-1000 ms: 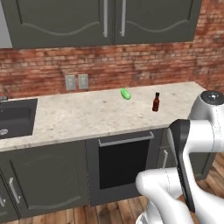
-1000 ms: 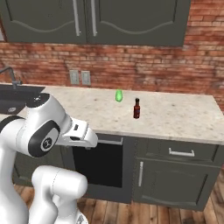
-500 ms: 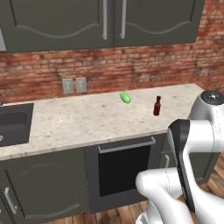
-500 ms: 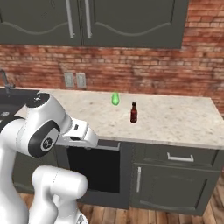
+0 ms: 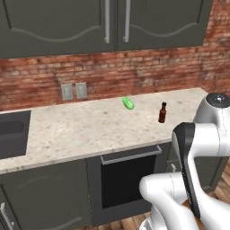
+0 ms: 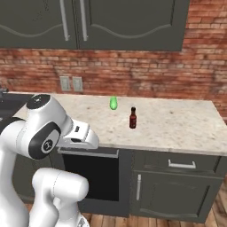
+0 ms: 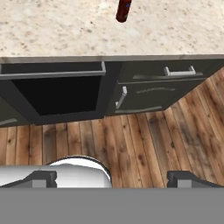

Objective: Pick the condiment bottle and condiment bottle from the counter and place them in the cabinet.

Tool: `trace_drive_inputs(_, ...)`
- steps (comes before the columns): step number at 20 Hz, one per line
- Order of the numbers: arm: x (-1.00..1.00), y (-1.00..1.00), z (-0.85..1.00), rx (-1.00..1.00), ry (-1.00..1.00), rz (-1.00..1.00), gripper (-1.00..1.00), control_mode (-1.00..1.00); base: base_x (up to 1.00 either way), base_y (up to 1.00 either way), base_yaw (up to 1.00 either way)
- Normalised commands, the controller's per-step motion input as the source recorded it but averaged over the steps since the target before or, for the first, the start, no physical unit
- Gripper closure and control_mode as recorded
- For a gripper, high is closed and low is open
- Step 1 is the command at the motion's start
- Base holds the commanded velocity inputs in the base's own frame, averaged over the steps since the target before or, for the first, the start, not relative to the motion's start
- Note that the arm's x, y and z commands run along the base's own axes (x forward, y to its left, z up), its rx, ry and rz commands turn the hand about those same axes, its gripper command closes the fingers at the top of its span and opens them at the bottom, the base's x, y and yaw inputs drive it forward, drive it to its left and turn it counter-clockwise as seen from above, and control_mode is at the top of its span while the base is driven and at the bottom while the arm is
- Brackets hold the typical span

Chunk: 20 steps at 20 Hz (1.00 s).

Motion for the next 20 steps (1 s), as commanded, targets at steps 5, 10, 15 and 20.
trace_drive_inputs(5, 0.0, 0.0, 0.0, 0.0, 0.0, 0.0, -1.0, 1.0, 0.33, 0.01, -0.06)
trace_drive_inputs(10, 0.0, 0.0, 0.0, 0.0, 0.0, 0.0, -1.0, 1.0, 0.32, 0.02, -0.05)
trace_drive_inputs(15, 0.0, 0.0, 0.0, 0.0, 0.0, 0.0, -1.0, 1.0, 0.32, 0.02, -0.05)
trace_drive_inputs(20, 0.0, 0.0, 0.0, 0.0, 0.0, 0.0, -1.0, 1.0, 0.27, 0.02, -0.04)
